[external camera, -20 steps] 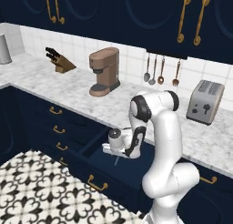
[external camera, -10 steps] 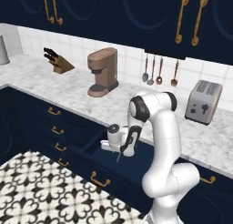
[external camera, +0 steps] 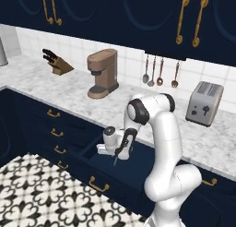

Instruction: Take a straw from the drawer in front and place it inside the glass cup on the dining counter.

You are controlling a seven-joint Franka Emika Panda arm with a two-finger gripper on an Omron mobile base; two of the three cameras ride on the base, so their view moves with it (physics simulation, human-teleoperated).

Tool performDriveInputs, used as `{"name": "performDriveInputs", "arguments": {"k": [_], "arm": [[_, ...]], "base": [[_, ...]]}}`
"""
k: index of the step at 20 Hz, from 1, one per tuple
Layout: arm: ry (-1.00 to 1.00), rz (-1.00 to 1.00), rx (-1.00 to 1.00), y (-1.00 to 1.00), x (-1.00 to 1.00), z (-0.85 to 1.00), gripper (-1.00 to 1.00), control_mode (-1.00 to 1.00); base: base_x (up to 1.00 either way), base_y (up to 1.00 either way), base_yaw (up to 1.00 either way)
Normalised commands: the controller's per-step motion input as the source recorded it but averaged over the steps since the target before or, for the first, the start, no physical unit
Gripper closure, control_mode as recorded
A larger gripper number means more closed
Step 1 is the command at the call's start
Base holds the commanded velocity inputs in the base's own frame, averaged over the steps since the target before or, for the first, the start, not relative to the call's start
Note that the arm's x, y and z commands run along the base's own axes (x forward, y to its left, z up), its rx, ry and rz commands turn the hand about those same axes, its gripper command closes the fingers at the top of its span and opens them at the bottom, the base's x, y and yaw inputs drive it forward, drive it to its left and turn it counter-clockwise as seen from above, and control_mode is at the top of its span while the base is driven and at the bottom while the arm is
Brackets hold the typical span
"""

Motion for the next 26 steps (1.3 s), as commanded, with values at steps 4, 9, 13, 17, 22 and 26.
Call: {"name": "performDriveInputs", "arguments": {"k": [4, 9, 13, 17, 22, 26], "arm": [[-0.17, 0.03, 0.03, 1.00, -0.78, -1.00, 1.00, -1.00], [-0.33, 0.00, 0.11, 1.00, -0.72, -0.99, 1.00, -1.00], [-0.21, -0.02, 0.22, 1.00, -0.62, -0.77, 1.00, -1.00], [-0.03, 0.00, 0.30, 1.00, -0.46, -0.28, 1.00, -1.00], [0.03, -0.04, 0.29, 1.00, -0.54, 0.15, 1.00, -1.00], [-0.19, -0.28, 0.12, 0.27, -0.97, 0.95, 1.00, -1.00]], "base": [[0.00, 0.00, 0.00], [0.00, 0.00, 0.00], [0.00, 0.00, 0.00], [0.00, 0.00, 0.00], [0.00, 0.00, 0.00], [0.00, 0.00, 0.00]]}}
